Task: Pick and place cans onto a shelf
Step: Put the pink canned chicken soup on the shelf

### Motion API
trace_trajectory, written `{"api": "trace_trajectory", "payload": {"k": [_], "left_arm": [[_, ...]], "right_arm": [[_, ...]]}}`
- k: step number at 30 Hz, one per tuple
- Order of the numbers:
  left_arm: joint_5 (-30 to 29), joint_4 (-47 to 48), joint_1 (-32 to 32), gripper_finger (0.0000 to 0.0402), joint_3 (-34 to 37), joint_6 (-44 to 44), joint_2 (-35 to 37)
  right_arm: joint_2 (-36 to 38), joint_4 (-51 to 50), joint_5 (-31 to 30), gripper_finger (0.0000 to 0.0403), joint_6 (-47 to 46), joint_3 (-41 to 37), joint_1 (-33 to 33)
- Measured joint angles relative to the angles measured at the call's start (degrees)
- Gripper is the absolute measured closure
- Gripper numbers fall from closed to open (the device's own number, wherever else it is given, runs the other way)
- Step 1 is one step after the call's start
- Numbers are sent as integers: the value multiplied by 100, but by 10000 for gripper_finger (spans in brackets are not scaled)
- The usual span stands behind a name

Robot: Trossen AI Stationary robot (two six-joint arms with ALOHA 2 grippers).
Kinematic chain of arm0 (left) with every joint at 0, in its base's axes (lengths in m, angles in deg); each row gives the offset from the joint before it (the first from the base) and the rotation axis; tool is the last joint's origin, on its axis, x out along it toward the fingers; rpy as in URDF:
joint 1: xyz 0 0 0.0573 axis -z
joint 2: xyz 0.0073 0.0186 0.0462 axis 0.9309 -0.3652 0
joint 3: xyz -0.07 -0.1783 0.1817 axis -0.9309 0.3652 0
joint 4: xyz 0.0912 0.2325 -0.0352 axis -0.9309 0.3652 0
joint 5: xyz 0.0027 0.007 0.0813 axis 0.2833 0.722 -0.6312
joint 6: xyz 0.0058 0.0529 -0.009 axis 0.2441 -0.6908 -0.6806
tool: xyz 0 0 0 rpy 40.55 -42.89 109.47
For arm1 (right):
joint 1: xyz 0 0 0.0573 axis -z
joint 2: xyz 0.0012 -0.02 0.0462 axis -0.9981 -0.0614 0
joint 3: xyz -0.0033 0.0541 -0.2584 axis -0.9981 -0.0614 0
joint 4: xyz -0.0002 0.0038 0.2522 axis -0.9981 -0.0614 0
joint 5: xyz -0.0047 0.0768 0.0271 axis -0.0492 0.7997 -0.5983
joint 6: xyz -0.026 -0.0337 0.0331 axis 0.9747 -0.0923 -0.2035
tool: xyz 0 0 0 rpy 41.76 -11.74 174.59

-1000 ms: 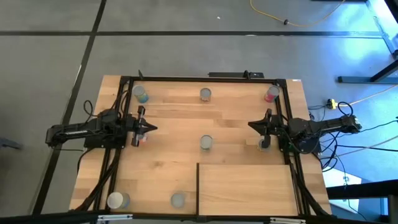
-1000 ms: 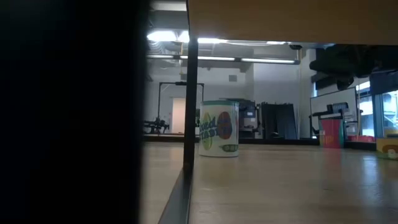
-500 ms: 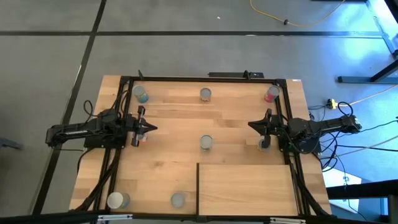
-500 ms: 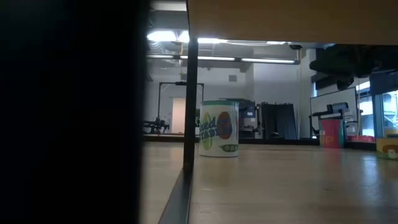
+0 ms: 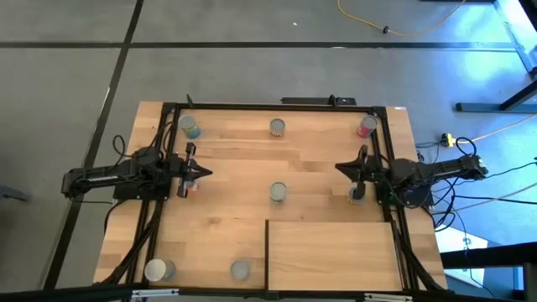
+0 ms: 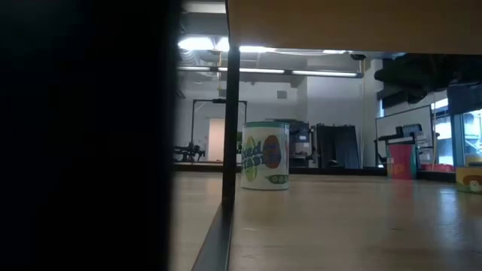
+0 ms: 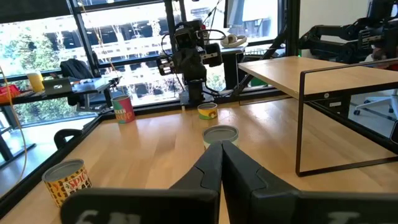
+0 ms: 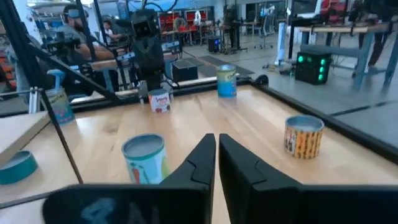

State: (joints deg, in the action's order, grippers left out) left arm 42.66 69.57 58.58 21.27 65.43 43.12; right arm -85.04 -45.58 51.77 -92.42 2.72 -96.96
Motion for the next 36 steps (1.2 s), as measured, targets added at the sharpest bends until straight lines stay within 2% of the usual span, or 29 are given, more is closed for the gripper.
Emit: {"api": "trace_trajectory", "payload": {"k": [3,6,13,15,19,21,24,27,32,36], "left_arm": [[0,-2,2,401,2,0,0],[1,-3,0,401,2,0,0],[-50,-38,2,401,2,-120,2],[-516,-48,2,401,-3,129,1],[-1826,-46,0,401,-280,1149,2],[-1965,-16,0,401,-458,1257,2],[-1965,406,0,401,-946,1348,-28],[-2068,1372,2,401,-1571,1640,-235],[-2183,2619,2,401,-2677,1877,-956],[-2229,3246,2,401,-3500,2175,-1668]], "right_arm": [[-20,-240,-272,394,99,312,0],[-112,-921,-687,397,214,856,2],[-827,-2513,-1340,399,98,2291,4],[-1121,-2781,-1494,399,-107,2704,6],[-1734,-3608,-1825,400,-966,3564,7],[-2042,-4178,-2042,400,-1353,3992,7],[-2515,-5080,-2245,401,-1920,4627,51],[-2942,-5873,-2220,401,-2627,5258,203],[-3650,-7052,-1856,401,-3262,6218,583],[-4121,-7853,-1442,402,-3751,6856,959]]}}
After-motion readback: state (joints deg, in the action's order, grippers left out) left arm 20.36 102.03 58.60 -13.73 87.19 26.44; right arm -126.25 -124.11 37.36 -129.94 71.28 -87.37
